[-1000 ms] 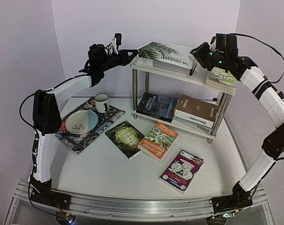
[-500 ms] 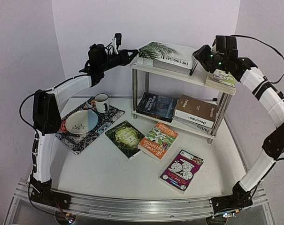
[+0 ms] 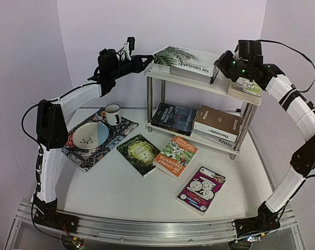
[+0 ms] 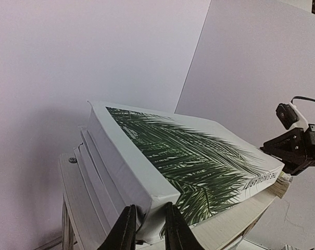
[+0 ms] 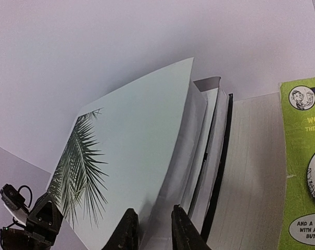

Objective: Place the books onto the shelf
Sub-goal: Adjust the book pile on the shelf.

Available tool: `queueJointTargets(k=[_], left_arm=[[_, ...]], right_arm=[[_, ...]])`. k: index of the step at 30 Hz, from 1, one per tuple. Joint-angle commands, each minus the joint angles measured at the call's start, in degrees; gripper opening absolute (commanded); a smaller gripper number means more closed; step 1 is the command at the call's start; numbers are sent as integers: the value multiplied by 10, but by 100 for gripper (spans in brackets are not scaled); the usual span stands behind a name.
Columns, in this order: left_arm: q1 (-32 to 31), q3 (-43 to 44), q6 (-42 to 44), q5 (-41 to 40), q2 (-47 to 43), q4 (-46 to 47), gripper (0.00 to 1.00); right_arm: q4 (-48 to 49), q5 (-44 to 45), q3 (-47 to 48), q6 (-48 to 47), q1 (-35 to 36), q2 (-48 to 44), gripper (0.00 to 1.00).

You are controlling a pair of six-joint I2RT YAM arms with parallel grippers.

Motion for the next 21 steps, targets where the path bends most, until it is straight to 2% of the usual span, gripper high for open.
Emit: queueJointTargets(k=[1,21], left_arm=[[-3,24,-2,14,-7,24,21],[-3,38,-6,13,7,24,21]], right_arm=[[13,-6,37,0,-3,17,22],[14,-22,83,-1,-20,52,22]])
